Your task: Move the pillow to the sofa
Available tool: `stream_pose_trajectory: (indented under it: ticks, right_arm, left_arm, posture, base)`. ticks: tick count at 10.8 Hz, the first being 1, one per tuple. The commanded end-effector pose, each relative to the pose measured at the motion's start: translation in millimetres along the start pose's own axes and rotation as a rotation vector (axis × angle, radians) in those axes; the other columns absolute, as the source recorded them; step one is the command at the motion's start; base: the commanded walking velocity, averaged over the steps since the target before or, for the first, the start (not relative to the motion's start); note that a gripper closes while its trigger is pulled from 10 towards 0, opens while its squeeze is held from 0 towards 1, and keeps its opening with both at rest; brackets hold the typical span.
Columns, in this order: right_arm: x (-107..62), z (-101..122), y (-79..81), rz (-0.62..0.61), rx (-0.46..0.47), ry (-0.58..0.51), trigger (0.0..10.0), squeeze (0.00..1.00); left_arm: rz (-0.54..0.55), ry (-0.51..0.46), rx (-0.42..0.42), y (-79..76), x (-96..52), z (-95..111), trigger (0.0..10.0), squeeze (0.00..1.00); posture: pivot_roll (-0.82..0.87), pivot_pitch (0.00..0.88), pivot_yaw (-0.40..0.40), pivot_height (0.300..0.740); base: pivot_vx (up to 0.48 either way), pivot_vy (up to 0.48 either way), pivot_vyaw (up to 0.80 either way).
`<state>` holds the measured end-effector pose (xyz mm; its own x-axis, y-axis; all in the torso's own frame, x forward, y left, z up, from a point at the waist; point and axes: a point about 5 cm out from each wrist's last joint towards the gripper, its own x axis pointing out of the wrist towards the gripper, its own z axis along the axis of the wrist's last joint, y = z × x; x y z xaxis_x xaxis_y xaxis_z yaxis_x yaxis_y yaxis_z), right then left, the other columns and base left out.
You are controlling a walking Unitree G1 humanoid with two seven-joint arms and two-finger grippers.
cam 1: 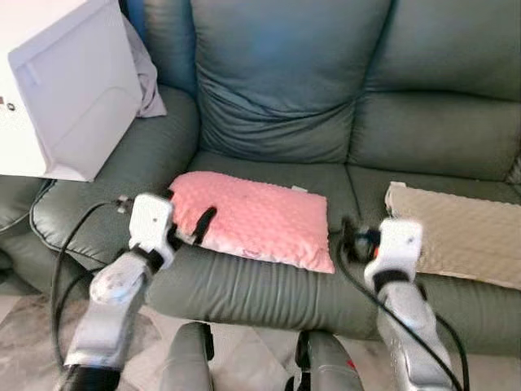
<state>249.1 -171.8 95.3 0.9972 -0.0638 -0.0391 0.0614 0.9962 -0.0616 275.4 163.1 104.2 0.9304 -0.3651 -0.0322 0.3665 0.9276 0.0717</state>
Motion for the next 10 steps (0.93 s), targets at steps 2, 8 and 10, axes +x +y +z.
stream_pose_trajectory:
  ticks: [2, 8, 10]
  right_arm:
    - [25.0, 37, 2.9, 0.003, 0.029, -0.169, 10.0, 0.0]
    - [42.1, 42, -5.5, -0.001, 0.005, -0.19, 10.0, 0.0]
    - [44.6, 41, -5.8, 0.003, -0.002, -0.186, 10.0, 0.0]
  left_arm:
    - [0.035, -0.059, 0.003, 2.5, 22.0, 10, 10.0, 0.0]
    - [0.095, -0.055, 0.01, 4.7, 34.4, 2, 10.0, 0.0]
    - [0.165, -0.022, 0.032, 9.5, 37.5, -3, 10.0, 0.0]
  posture:
    - [-0.07, 0.0, 0.008, 0.667]
    - [-0.08, 0.0, 0.009, 0.74]
    - [-0.08, 0.0, 0.008, 0.74]
  base:
    - [0.0, 0.0, 0.0]
    - [0.0, 0.0, 0.0]
    - [0.0, 0.0, 0.0]
